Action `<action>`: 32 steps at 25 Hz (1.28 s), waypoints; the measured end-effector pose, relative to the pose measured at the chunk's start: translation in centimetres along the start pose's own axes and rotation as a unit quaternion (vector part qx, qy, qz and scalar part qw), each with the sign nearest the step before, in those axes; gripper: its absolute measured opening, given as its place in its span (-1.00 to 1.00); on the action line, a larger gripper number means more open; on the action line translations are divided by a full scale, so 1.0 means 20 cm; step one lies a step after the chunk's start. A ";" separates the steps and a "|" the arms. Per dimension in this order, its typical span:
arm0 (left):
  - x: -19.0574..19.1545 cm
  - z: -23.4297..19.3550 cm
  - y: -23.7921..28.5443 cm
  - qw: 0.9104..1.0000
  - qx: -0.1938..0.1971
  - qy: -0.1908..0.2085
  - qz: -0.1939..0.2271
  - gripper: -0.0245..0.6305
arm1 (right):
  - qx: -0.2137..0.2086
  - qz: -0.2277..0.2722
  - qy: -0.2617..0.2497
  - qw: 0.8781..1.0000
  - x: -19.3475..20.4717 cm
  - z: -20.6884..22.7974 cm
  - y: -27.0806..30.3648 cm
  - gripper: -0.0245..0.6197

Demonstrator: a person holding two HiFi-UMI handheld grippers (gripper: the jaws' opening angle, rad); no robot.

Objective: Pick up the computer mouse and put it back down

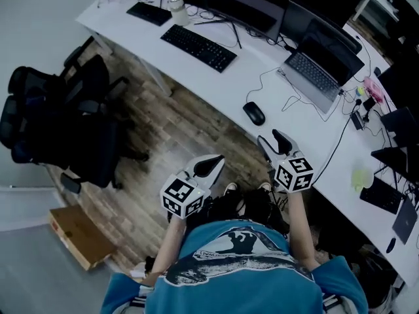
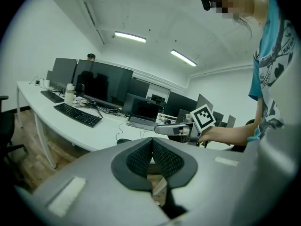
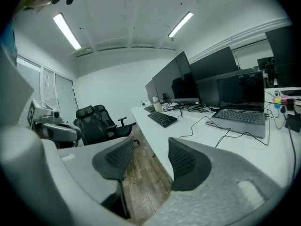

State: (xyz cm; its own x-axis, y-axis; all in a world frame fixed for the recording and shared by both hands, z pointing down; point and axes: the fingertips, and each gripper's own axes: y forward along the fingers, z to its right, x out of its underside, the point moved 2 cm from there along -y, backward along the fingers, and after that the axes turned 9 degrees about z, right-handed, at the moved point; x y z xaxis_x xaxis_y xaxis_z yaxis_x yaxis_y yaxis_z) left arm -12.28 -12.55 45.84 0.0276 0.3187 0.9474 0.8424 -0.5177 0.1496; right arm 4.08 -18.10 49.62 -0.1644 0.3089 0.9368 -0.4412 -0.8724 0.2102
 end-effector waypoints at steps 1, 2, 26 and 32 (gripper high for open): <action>0.01 0.02 0.02 1.000 0.012 0.000 -0.001 -0.88 | 0.005 0.003 0.003 1.000 0.00 -0.02 -0.04 -0.22; 0.01 0.03 0.03 1.000 0.024 0.000 -0.001 -0.88 | 0.010 0.006 0.006 1.000 0.01 -0.03 -0.08 -0.23; 0.25 0.80 0.20 0.980 0.180 0.042 -0.078 -0.88 | 0.108 0.060 0.054 0.991 0.17 -0.07 -1.10 -0.83; 0.32 1.05 0.16 0.978 0.187 0.047 -0.077 -0.88 | 0.104 0.063 0.054 0.991 0.25 -0.11 -1.34 -0.94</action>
State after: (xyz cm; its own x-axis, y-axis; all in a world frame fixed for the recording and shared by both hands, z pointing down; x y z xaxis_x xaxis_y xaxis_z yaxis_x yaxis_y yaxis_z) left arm 1.88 4.59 46.34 -0.1491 0.2871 0.9462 0.9711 -0.1379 0.1948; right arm 13.22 7.67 48.01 -0.3046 0.2221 0.9262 -0.2215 -0.9623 0.1579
